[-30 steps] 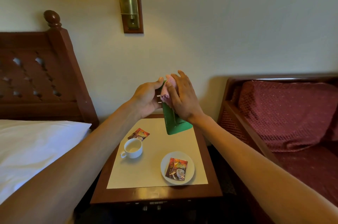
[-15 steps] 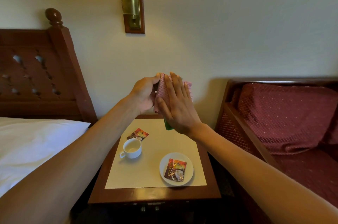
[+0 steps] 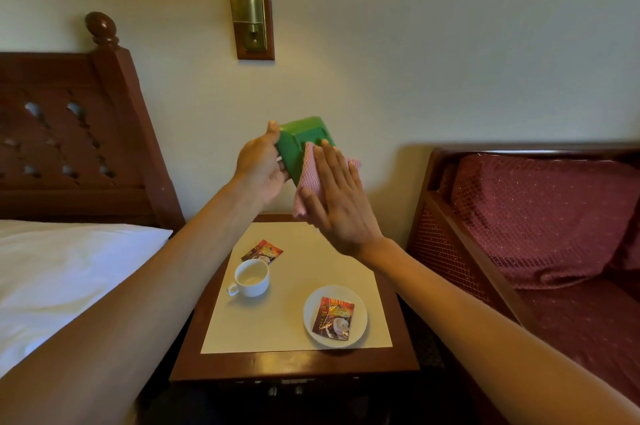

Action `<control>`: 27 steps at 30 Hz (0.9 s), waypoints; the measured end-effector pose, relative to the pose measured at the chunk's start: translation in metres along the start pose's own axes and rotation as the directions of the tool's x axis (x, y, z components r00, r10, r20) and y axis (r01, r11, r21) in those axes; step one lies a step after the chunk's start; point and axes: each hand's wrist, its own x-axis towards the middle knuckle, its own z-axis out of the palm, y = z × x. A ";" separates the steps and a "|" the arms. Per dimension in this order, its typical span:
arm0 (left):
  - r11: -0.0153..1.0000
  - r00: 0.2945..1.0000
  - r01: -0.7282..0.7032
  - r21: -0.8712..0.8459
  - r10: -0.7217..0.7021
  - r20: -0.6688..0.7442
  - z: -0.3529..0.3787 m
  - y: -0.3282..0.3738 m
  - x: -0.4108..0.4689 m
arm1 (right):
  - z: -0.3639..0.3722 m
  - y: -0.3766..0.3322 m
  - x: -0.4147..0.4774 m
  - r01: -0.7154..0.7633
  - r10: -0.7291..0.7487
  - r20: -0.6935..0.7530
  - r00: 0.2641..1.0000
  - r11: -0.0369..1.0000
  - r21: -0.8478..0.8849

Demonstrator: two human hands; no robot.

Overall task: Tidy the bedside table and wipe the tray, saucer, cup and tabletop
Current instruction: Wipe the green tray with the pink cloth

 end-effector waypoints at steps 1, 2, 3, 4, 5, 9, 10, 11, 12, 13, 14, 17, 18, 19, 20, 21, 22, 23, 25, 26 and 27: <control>0.999 1.000 0.016 0.049 -0.016 0.011 0.000 -0.003 -0.002 | 0.000 0.000 0.007 -0.048 0.049 -0.012 0.999 0.998 0.035; 0.995 0.999 0.033 0.099 -0.035 0.016 0.000 -0.007 -0.002 | 0.000 -0.003 0.013 -0.106 0.107 -0.020 0.994 0.992 0.073; 0.990 0.999 0.045 0.132 -0.047 0.012 0.000 -0.009 -0.003 | -0.001 -0.008 0.018 -0.153 0.156 -0.023 0.988 0.983 0.100; 0.989 0.999 0.052 0.138 -0.053 0.003 0.000 -0.008 -0.004 | 0.000 -0.014 0.020 -0.168 0.171 -0.020 0.985 0.981 0.099; 0.992 0.999 0.043 0.116 -0.043 -0.004 0.000 -0.005 -0.004 | 0.000 -0.020 0.018 -0.144 0.146 -0.025 0.989 0.987 0.073; 0.996 0.998 -0.042 -0.072 0.039 -0.040 -0.004 0.014 0.005 | 0.006 -0.017 -0.003 0.047 -0.049 -0.066 0.997 0.998 -0.031; 0.994 0.997 -0.054 -0.094 0.049 -0.054 -0.006 0.016 0.006 | 0.006 -0.013 -0.003 0.037 -0.038 -0.073 0.997 0.999 -0.018; 0.994 0.997 -0.055 -0.094 0.049 -0.060 -0.007 0.014 0.005 | 0.007 -0.011 0.000 0.002 -0.002 -0.084 0.996 1.000 0.004; 0.996 0.998 -0.044 -0.078 0.040 -0.057 -0.007 0.011 0.004 | 0.007 -0.011 0.005 -0.042 0.045 -0.097 0.994 0.999 0.026; 0.998 0.998 -0.029 -0.047 0.027 -0.051 -0.006 0.006 0.003 | 0.007 -0.014 0.010 -0.082 0.086 -0.108 0.990 0.996 0.040; 1.000 0.999 -0.015 -0.019 0.014 -0.050 -0.005 0.002 0.001 | 0.007 -0.019 0.013 -0.105 0.109 -0.117 0.987 0.994 0.037; 0.998 0.997 -0.040 -0.041 0.037 -0.067 -0.003 0.004 0.000 | 0.010 -0.028 0.010 -0.028 0.022 -0.138 0.990 0.999 -0.044; 0.994 0.996 -0.061 -0.087 0.054 -0.075 -0.004 0.008 0.001 | 0.010 -0.026 0.007 0.019 -0.027 -0.143 0.989 0.998 -0.056; 0.988 0.994 -0.083 -0.133 0.071 -0.088 -0.005 0.013 0.003 | 0.010 -0.024 0.003 0.049 -0.055 -0.153 0.987 0.998 -0.041; 0.981 0.991 -0.101 -0.168 0.083 -0.108 -0.008 0.017 0.006 | 0.010 -0.020 0.003 0.054 -0.054 -0.161 0.986 0.999 -0.004; 0.977 0.988 -0.109 -0.181 0.087 -0.124 -0.010 0.018 0.007 | 0.010 -0.017 0.004 0.033 -0.026 -0.170 0.985 0.999 0.038; 0.980 0.988 -0.106 -0.171 0.085 -0.125 -0.011 0.017 0.006 | 0.010 -0.015 0.008 -0.004 0.019 -0.188 0.982 0.997 0.075; 0.986 0.990 -0.101 -0.135 0.086 -0.115 -0.013 0.015 0.005 | 0.012 -0.014 0.015 -0.057 0.078 -0.207 0.975 0.993 0.108; 0.996 0.994 -0.079 -0.030 0.076 -0.078 -0.011 0.010 0.001 | 0.013 -0.011 0.033 -0.236 0.274 -0.153 0.949 0.944 0.229; 0.997 0.996 -0.069 0.018 0.070 -0.062 -0.011 0.007 0.000 | 0.013 -0.010 0.042 -0.343 0.387 -0.093 0.917 0.886 0.311; 0.997 0.996 -0.067 0.048 0.069 -0.056 -0.011 0.006 -0.001 | 0.014 -0.007 0.047 -0.419 0.469 -0.048 0.882 0.827 0.376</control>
